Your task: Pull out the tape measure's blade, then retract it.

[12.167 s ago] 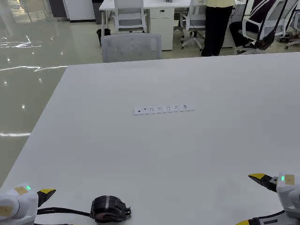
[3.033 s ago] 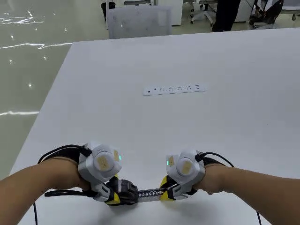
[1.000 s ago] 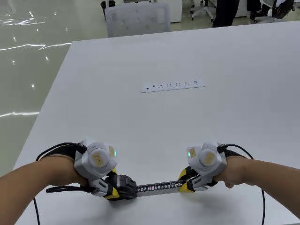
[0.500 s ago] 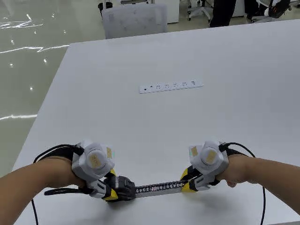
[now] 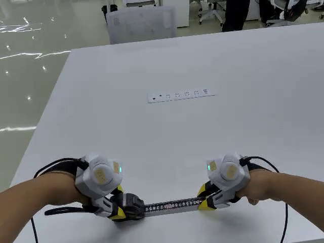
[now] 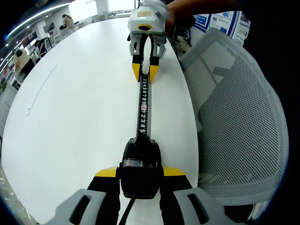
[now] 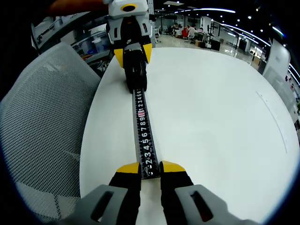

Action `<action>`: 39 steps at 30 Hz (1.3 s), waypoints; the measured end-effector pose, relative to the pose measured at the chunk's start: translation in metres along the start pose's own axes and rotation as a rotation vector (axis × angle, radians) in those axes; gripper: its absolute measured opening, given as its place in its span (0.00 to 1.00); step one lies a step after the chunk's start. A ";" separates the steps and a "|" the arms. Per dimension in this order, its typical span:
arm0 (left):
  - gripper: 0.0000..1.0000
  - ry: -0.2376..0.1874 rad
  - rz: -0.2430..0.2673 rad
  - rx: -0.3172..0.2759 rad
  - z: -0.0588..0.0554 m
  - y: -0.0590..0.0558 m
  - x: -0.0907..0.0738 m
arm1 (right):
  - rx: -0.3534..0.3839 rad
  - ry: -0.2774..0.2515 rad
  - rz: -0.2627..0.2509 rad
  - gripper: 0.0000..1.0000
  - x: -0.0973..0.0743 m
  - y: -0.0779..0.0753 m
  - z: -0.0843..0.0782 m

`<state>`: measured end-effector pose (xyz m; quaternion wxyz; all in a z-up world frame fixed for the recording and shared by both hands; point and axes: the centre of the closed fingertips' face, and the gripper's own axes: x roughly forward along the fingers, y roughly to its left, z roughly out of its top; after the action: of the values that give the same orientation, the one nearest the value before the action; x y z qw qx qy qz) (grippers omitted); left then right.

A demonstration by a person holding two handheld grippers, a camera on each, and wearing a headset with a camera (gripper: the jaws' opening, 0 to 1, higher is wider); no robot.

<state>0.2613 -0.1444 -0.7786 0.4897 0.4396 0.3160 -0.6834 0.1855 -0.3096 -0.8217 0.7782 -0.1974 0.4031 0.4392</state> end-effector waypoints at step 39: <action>0.28 -0.013 0.005 0.008 0.002 0.000 0.001 | 0.035 0.042 -0.018 0.14 -0.021 -0.004 -0.031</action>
<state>0.2604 -0.1462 -0.7789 0.4917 0.4381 0.3089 -0.6862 0.1691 -0.3435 -0.8238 0.7769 -0.1965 0.4250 0.4210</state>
